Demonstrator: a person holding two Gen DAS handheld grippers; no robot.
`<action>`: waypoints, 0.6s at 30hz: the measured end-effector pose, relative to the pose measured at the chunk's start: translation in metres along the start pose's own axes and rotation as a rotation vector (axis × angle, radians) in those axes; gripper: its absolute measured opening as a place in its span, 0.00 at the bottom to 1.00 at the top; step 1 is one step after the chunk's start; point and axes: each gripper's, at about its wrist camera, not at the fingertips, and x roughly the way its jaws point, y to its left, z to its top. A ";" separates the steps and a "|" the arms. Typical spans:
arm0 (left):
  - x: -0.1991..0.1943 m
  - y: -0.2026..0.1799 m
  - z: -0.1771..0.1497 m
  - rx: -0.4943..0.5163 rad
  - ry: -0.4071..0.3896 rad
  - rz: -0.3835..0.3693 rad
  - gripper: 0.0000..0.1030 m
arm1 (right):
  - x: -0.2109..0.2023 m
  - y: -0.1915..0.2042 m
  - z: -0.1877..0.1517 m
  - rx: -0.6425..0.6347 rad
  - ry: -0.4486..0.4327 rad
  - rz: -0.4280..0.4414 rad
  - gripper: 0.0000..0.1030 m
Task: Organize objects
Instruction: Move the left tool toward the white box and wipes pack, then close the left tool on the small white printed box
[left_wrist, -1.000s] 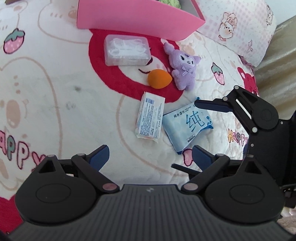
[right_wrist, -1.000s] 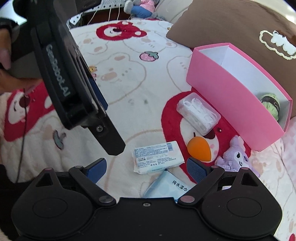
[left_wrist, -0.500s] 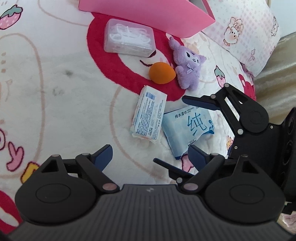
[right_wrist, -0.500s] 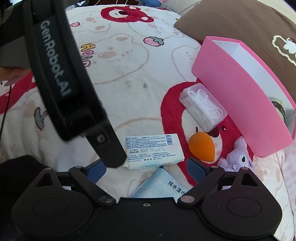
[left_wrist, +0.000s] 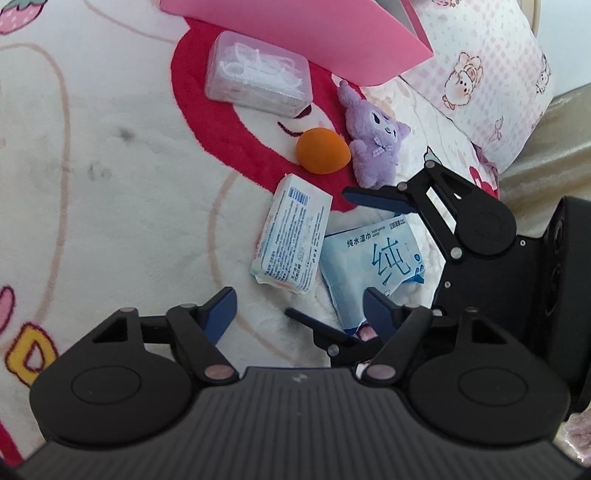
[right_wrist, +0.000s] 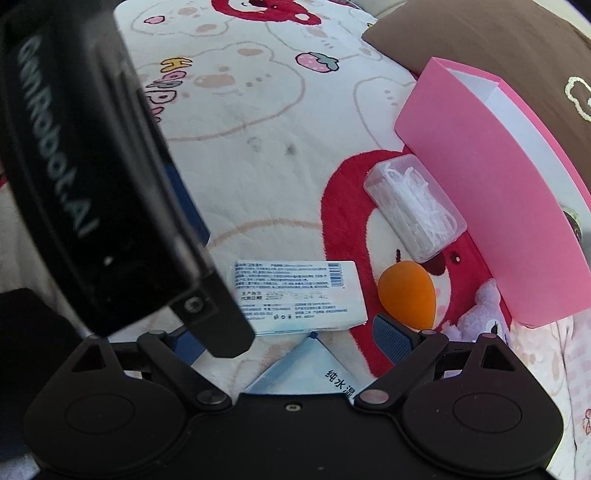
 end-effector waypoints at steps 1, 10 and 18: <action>0.002 0.001 -0.001 -0.008 0.001 -0.004 0.66 | 0.001 -0.001 0.000 0.003 0.001 0.002 0.92; 0.010 0.008 -0.008 -0.048 -0.030 -0.018 0.50 | 0.010 -0.009 -0.001 0.038 0.009 0.032 0.92; 0.012 0.012 -0.008 -0.070 -0.060 -0.026 0.40 | 0.016 -0.013 -0.001 0.066 -0.002 0.054 0.93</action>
